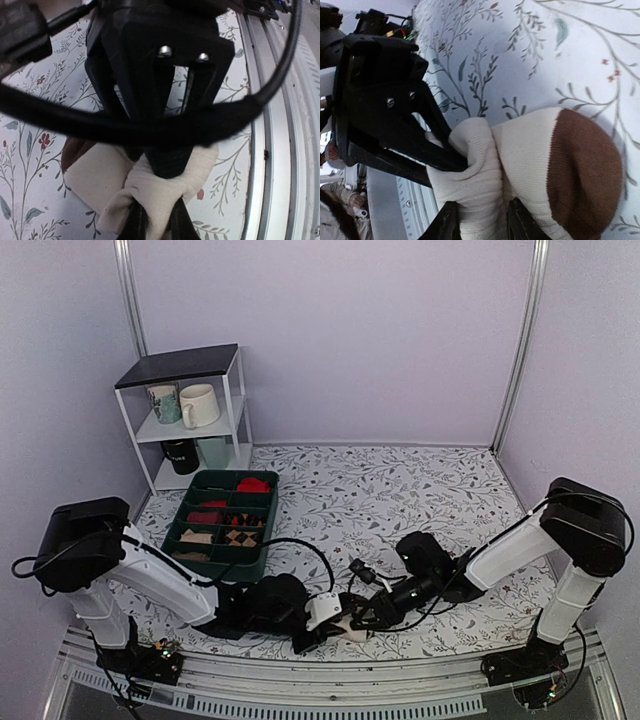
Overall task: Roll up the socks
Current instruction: Roll the sock at the center of the board.
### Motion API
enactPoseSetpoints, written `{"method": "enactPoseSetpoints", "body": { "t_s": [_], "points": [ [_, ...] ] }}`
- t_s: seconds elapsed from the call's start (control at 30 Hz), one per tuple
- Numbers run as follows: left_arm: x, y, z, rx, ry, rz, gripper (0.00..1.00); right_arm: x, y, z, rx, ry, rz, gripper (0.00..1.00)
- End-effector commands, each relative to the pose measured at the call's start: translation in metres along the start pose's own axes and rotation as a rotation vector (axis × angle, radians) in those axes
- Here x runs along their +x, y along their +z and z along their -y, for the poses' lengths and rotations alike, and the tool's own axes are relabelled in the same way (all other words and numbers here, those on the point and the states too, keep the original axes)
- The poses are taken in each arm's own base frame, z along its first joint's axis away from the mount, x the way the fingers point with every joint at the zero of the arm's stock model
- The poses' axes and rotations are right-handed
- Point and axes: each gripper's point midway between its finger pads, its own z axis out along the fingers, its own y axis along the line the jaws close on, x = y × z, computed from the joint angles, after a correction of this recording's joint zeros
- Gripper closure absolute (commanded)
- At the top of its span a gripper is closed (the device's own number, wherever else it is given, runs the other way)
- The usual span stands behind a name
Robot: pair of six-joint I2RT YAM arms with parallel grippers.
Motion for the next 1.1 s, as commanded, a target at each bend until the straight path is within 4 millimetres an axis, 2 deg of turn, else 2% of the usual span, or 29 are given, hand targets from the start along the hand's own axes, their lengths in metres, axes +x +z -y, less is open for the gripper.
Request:
{"method": "enactPoseSetpoints", "body": {
  "t_s": [0.0,0.17,0.2,0.27,0.4,0.5,0.57,0.8,0.97,1.07],
  "points": [
    [0.087,0.0,0.023,0.135,-0.141,-0.331,1.0,0.004,-0.026,0.028,0.254,-0.045,0.047,0.62],
    [0.098,-0.002,0.021,0.158,-0.202,-0.39,1.0,-0.006,-0.058,0.014,0.291,-0.174,0.215,0.58],
    [0.101,-0.002,0.022,0.163,-0.211,-0.406,1.0,-0.011,-0.064,0.006,0.288,-0.218,0.269,0.57],
    [0.106,-0.002,0.022,0.173,-0.225,-0.435,1.0,-0.009,-0.07,-0.002,0.299,-0.286,0.326,0.53],
    [0.112,0.0,0.022,0.188,-0.247,-0.478,1.0,-0.007,-0.066,-0.019,0.303,-0.421,0.352,0.48],
    [0.115,0.0,0.021,0.194,-0.256,-0.498,1.0,0.0,-0.051,-0.037,0.316,-0.533,0.328,0.46],
    [0.117,-0.001,0.021,0.2,-0.264,-0.504,1.0,-0.001,-0.046,-0.041,0.365,-0.6,0.329,0.45],
    [0.12,-0.001,0.021,0.211,-0.277,-0.513,1.0,0.014,-0.024,-0.022,0.452,-0.594,0.24,0.44],
    [0.121,-0.001,0.021,0.217,-0.281,-0.517,1.0,0.014,-0.018,-0.009,0.534,-0.59,0.209,0.44],
    [0.122,-0.001,0.021,0.216,-0.281,-0.52,1.0,0.018,-0.017,-0.007,0.531,-0.581,0.196,0.51]
  ]
}}
